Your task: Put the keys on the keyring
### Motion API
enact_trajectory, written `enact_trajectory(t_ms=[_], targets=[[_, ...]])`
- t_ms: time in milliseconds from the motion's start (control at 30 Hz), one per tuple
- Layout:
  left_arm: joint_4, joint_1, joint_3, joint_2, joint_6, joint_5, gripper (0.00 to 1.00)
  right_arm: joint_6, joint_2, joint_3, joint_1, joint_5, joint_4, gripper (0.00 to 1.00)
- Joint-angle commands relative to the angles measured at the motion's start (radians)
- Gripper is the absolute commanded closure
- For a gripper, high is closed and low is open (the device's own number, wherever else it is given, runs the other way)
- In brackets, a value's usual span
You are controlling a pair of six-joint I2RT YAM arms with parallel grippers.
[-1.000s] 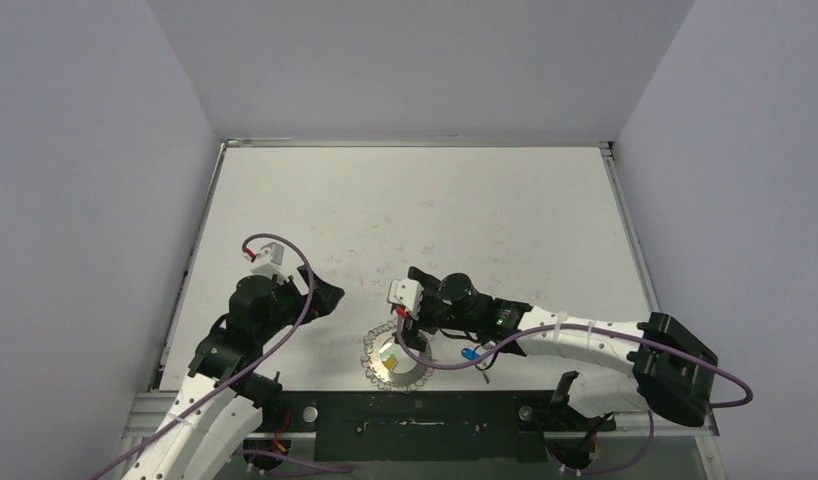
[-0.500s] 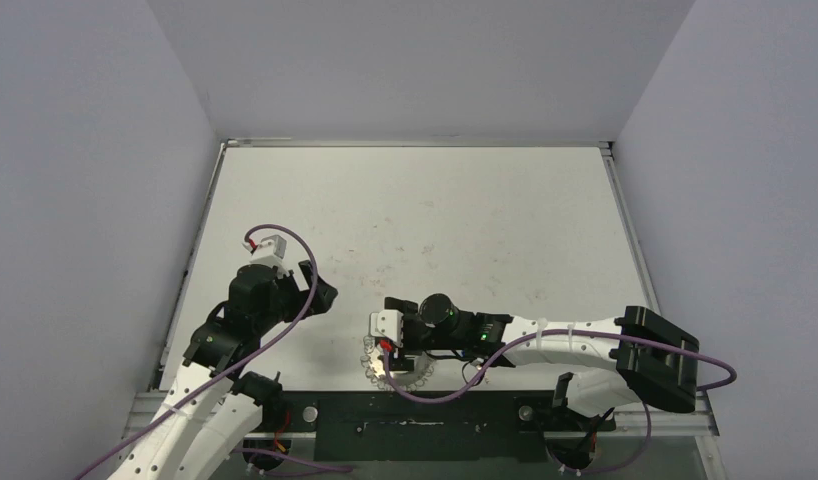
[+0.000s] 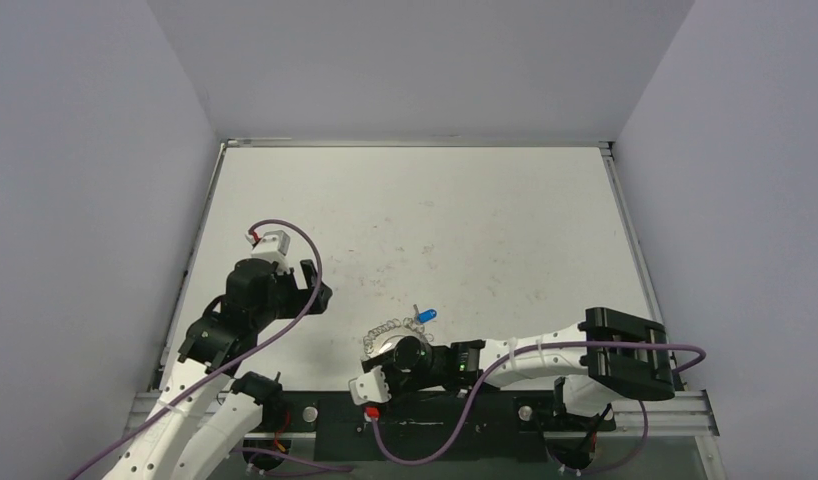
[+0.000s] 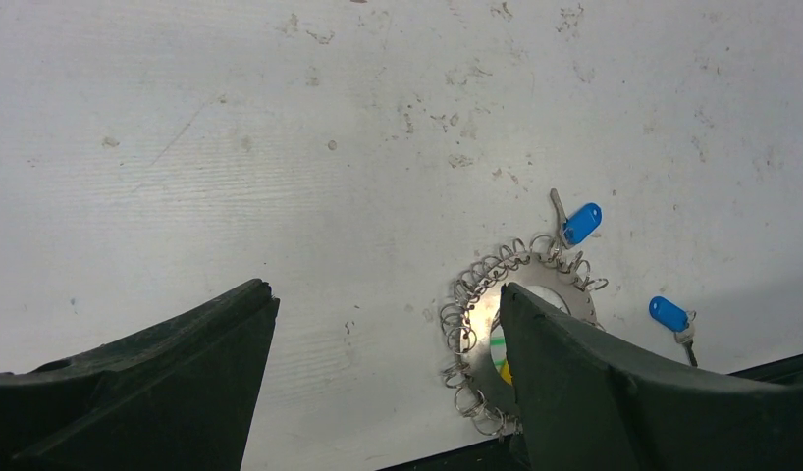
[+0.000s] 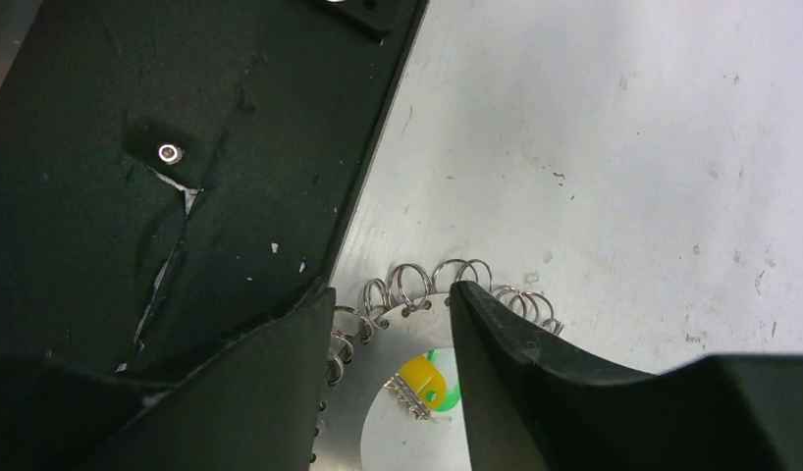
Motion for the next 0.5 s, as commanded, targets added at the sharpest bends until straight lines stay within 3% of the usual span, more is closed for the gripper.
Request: enact_trajectory(t_ms=[0,100,267,467], targets=[[0.018,0.004,0.021,-0.018,0.026,-0.009,0.18,-0.065,0.01,0.055,0.018,0.036,-0.025,0.58],[0.023,0.005,0.017,-0.024,0.023,-0.008,0.18,-0.063,0.038,0.092,0.021,0.028,-0.075,0.69],[0.025,0.005,0.016,-0.02,0.018,-0.002,0.18,-0.065,0.075,0.121,0.038,0.018,-0.1,0.76],[0.029,0.005,0.014,-0.016,0.013,0.004,0.18,-0.039,0.09,0.129,0.059,0.011,-0.136,0.97]])
